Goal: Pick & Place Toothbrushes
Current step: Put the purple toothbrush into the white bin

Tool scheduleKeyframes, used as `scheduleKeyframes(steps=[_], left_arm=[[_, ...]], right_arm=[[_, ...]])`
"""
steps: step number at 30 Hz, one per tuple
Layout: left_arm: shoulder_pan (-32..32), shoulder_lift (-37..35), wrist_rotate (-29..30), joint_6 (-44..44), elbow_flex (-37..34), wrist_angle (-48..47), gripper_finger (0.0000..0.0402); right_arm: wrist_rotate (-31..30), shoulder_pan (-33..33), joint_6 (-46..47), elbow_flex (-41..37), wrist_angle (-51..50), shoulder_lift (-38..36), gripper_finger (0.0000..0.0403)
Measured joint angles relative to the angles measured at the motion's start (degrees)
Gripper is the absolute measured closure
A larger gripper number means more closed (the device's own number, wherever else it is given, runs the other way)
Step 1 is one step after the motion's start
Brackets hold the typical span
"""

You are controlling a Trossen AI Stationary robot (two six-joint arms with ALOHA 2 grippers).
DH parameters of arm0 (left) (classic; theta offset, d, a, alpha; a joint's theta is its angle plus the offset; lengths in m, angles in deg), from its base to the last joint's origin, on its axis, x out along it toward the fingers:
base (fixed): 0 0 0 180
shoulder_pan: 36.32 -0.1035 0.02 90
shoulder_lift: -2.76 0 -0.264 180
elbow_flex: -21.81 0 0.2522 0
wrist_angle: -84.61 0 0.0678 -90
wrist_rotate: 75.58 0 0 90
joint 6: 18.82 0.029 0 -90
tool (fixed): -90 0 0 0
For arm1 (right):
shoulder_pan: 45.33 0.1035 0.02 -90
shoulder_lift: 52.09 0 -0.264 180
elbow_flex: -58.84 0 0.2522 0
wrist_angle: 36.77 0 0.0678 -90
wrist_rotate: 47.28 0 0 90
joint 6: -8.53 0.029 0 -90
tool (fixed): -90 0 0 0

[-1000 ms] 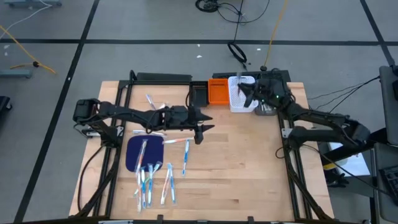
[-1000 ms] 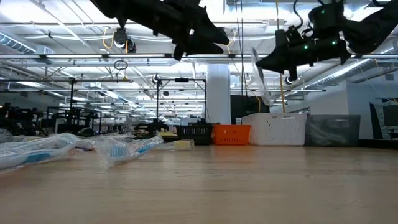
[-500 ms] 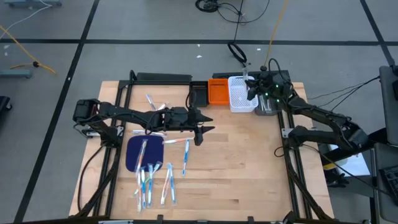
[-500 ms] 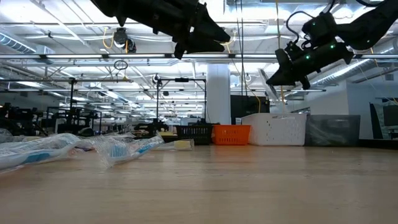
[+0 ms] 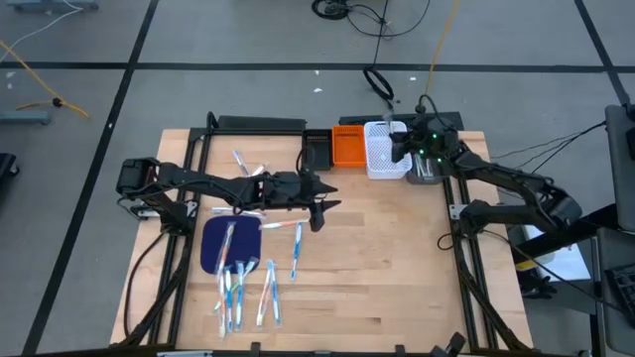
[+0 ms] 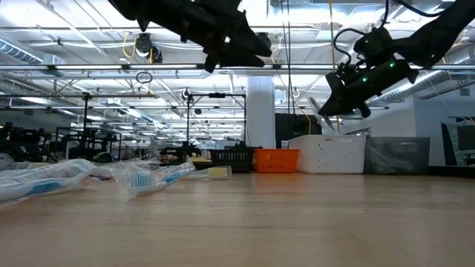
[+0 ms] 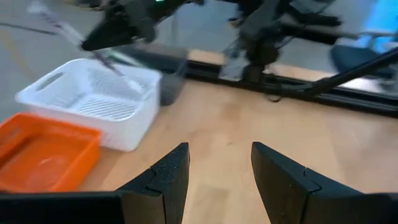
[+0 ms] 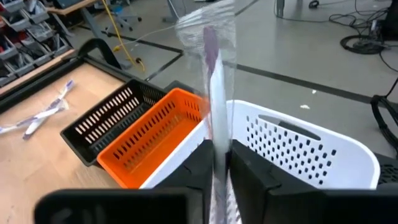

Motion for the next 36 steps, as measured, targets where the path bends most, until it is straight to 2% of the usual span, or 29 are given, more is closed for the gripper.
scheduleKeyframes(steps=[6, 11, 15, 20, 23, 31, 36], left_arm=[[-0.02, 0.00, 7.34, -0.33, 0.00, -3.50, 0.0227], [0.00, -0.01, 9.65, -0.59, 0.00, -5.04, 0.0227], [0.00, -0.53, 13.99, -1.55, 0.00, -8.00, 0.0227], [-0.73, -2.95, 20.77, -6.31, 0.02, -17.25, 0.0227], [-2.14, -4.60, 23.91, -12.73, -0.09, -26.23, 0.0227], [-10.15, -6.10, 23.35, -23.27, -0.09, -49.75, 0.0227], [-16.17, -5.62, 18.47, -25.93, -1.47, -57.94, 0.0227]], right_arm=[[0.02, 0.02, -1.65, 0.00, 0.03, 0.48, 0.0304], [-0.07, -0.04, -1.70, 0.00, 0.06, 0.48, 0.0286], [0.02, -0.04, -1.70, 0.00, 0.04, 0.48, 0.0281], [0.29, -0.02, -1.54, 0.00, 0.03, 0.48, 0.0284], [0.86, 0.11, -1.15, 0.00, -0.14, 0.48, 0.0284], [9.27, 0.18, -1.04, 0.00, -0.35, 0.48, 0.0288], [9.31, 1.59, -1.04, 0.00, -0.30, 0.48, 0.0288]])
